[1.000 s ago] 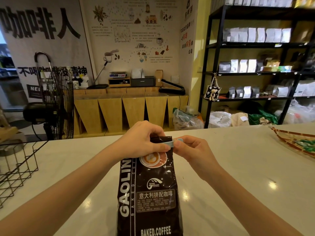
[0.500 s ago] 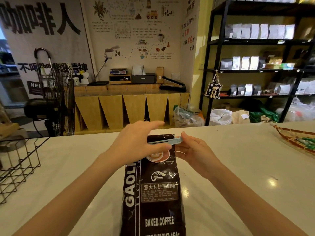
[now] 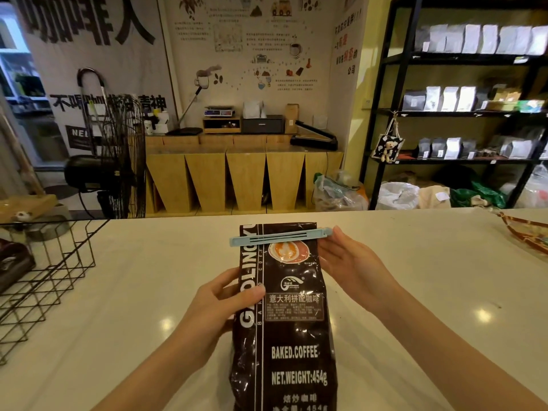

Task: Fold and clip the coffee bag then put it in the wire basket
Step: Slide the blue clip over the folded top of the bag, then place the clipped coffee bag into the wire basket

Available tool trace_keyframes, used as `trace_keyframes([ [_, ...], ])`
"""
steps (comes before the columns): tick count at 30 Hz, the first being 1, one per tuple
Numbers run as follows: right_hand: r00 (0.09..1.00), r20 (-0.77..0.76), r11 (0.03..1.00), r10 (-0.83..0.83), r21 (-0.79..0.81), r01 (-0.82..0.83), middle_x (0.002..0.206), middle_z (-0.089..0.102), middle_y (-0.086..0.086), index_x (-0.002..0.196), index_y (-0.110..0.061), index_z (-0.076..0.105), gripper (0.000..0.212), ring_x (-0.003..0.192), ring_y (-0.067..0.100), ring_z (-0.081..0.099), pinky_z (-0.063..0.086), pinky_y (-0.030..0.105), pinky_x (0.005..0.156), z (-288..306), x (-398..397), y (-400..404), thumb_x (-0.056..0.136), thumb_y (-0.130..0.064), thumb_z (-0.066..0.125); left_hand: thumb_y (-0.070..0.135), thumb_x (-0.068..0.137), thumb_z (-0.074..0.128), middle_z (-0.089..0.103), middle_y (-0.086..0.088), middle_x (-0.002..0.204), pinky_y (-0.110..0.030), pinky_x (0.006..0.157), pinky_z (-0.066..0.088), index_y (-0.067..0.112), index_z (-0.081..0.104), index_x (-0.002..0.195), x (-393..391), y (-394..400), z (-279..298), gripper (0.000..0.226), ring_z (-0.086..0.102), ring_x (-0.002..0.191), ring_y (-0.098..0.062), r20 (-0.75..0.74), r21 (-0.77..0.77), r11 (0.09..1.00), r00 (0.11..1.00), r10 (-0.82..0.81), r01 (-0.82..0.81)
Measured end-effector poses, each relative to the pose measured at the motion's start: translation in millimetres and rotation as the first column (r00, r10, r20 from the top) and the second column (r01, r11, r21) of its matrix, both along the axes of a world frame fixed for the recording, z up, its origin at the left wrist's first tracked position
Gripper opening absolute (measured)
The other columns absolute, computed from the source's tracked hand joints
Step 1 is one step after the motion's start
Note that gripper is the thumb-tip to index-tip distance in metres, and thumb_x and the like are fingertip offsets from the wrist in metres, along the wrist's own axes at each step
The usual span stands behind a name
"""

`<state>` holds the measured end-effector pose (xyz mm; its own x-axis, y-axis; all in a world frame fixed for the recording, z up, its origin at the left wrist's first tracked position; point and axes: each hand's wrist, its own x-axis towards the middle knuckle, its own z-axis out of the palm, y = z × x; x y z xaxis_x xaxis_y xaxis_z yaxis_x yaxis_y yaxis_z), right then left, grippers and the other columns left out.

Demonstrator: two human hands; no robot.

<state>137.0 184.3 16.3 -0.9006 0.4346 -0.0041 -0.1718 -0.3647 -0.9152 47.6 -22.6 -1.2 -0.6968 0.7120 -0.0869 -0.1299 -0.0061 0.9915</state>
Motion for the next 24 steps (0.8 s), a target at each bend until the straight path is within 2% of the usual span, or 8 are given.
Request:
trace_keyframes([
  [2,0.999,0.021,0.999,0.045,0.007,-0.045,0.115,0.068,0.004,0.114,-0.017,0.058,0.049,0.108,0.019,0.063,0.049,0.031,0.088,-4.7,8.2,-4.1,0.075,-0.046,0.061,0.033,0.039,0.078,0.076,-0.004,0.088,-0.029,0.061,0.054,0.023,0.063,0.104,1.9,0.8,-0.8,0.068,0.072,0.075,-0.018,0.03,0.029,0.999,0.999,0.031,-0.032],
  [5,0.979,0.145,0.985,0.142,0.076,-0.155,0.117,0.068,0.004,0.122,-0.019,0.053,0.086,0.104,0.02,0.066,0.053,0.029,0.081,-21.6,24.5,-14.6,0.048,-0.053,0.08,0.029,0.042,0.082,0.077,-0.003,0.086,-0.026,0.058,0.053,0.022,0.062,0.106,3.7,-0.5,-1.4,0.067,0.072,0.072,-0.017,0.036,0.052,0.996,0.997,0.073,-0.075],
  [6,0.966,0.194,0.972,0.173,0.124,-0.199,0.115,0.069,0.004,0.122,-0.018,0.053,0.085,0.102,0.02,0.067,0.053,0.028,0.077,-26.4,30.0,-20.8,0.048,-0.049,0.081,0.025,0.045,0.085,0.077,-0.002,0.085,-0.025,0.057,0.053,0.022,0.062,0.105,4.0,-0.7,-1.8,0.064,0.072,0.071,-0.015,0.036,0.053,0.995,0.996,0.087,-0.089],
  [8,0.95,0.253,0.945,0.181,0.223,-0.239,0.106,0.073,0.001,0.117,-0.017,0.057,0.064,0.096,0.017,0.069,0.054,0.024,0.071,-30.6,37.3,-33.2,0.061,-0.038,0.078,0.022,0.05,0.078,0.077,-0.002,0.082,-0.024,0.055,0.052,0.021,0.062,0.105,4.7,-0.7,-1.3,0.057,0.071,0.069,-0.014,0.038,0.056,0.992,0.993,0.108,-0.11],
  [10,0.958,0.247,0.937,0.145,0.276,-0.213,0.098,0.075,-0.001,0.11,-0.016,0.061,0.048,0.092,0.017,0.07,0.055,0.024,0.067,-30.1,38.3,-39.4,0.066,-0.028,0.077,0.023,0.053,0.073,0.077,-0.002,0.081,-0.024,0.056,0.051,0.021,0.062,0.106,5.0,-2.0,0.4,0.055,0.071,0.068,-0.014,0.033,0.055,0.991,0.992,0.121,-0.122],
  [12,0.968,0.214,0.938,0.131,0.288,-0.191,0.095,0.076,0.0,0.105,-0.015,0.063,0.043,0.089,0.017,0.071,0.056,0.025,0.066,-26.6,35.0,-42.1,0.064,-0.024,0.07,0.023,0.053,0.072,0.077,-0.001,0.079,-0.025,0.057,0.051,0.023,0.061,0.105,4.5,-5.8,4.3,0.053,0.071,0.068,-0.014,0.013,0.064,0.988,0.99,0.138,-0.139],
  [19,0.97,0.107,0.917,0.217,0.319,-0.24,0.091,0.076,-0.003,0.103,-0.017,0.062,0.043,0.09,0.016,0.071,0.057,0.026,0.07,9.6,-2.8,-67.2,0.062,-0.025,0.068,0.019,0.06,0.072,0.076,0.008,0.071,-0.025,0.059,0.05,0.033,0.059,0.087,-10.1,-39.9,45.4,0.034,0.071,0.065,-0.01,-0.121,0.147,0.954,0.953,0.279,-0.261],
  [24,0.949,-0.001,0.895,0.315,0.333,-0.297,0.094,0.076,-0.003,0.111,-0.015,0.058,0.055,0.091,0.016,0.07,0.054,0.032,0.079,51.2,-62.1,-103.5,0.059,-0.027,0.07,0.023,0.048,0.073,0.075,0.011,0.072,-0.025,0.061,0.052,0.031,0.061,0.088,-28.2,-89.2,96.0,0.043,0.071,0.07,-0.008,-0.211,0.25,0.882,0.866,0.453,-0.401],
])
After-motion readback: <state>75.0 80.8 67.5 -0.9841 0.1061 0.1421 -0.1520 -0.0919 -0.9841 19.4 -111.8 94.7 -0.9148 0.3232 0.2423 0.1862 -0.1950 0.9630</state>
